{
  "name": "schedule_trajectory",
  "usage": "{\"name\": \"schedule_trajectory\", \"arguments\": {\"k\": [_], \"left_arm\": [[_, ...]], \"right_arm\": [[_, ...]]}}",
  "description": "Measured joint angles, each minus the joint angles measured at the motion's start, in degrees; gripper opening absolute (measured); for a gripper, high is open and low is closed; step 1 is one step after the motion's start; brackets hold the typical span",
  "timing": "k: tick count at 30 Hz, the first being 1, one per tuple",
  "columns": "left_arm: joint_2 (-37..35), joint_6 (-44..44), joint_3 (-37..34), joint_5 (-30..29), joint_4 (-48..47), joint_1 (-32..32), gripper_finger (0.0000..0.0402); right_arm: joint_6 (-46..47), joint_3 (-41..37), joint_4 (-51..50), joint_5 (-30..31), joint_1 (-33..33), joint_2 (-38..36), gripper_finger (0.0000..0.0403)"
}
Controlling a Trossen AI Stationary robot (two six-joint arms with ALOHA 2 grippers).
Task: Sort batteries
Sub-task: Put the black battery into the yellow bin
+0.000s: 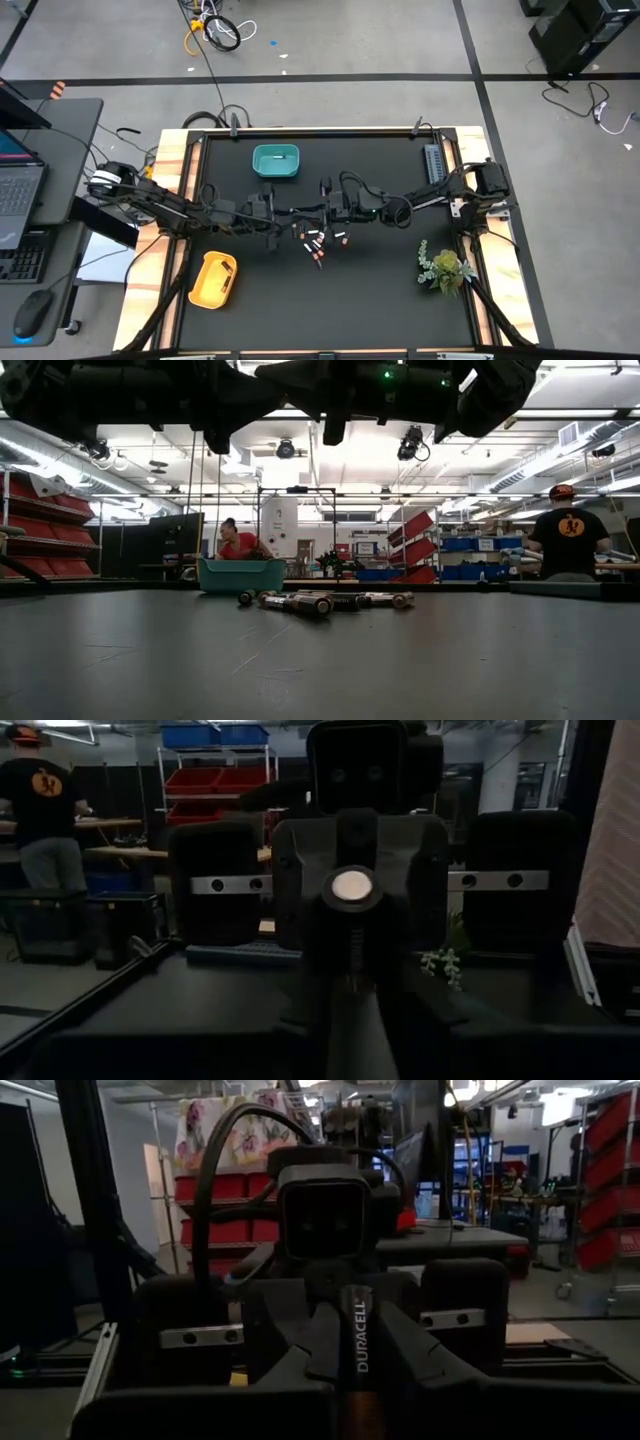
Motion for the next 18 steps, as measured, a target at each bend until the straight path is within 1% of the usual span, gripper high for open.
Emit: {"name": "schedule_trajectory", "arguments": {"k": [1, 2, 6, 9, 13, 18], "left_arm": [[0.0, 0.0, 0.0, -0.1, 0.0, 0.0, 0.0052], [0.0, 0.0, 0.0, -0.2, 0.1, 0.0, 0.0047], [0.0, 0.0, 0.0, -0.4, -0.2, 0.0, 0.0047], [0.0, 0.0, 0.0, -0.7, -0.8, 0.0, 0.0047], [0.0, 0.1, 0.0, -2.5, -1.7, 0.1, 0.0047], [0.0, 0.0, 0.1, -3.3, -1.7, 0.1, 0.0047]], "right_arm": [[0.3, 0.0, -0.3, 0.0, 0.0, 0.0, 0.0032], [0.6, 0.0, -0.7, -0.1, 0.0, -0.1, 0.0032], [1.2, 0.0, -2.1, -0.2, 0.0, -0.2, 0.0033], [1.5, 0.0, -2.4, -0.1, 0.0, -0.1, 0.0044], [2.7, 0.0, -2.6, 2.9, 0.1, 0.0, 0.0078], [2.7, 0.0, -2.1, 3.4, 0.1, 0.0, 0.0124]]}}
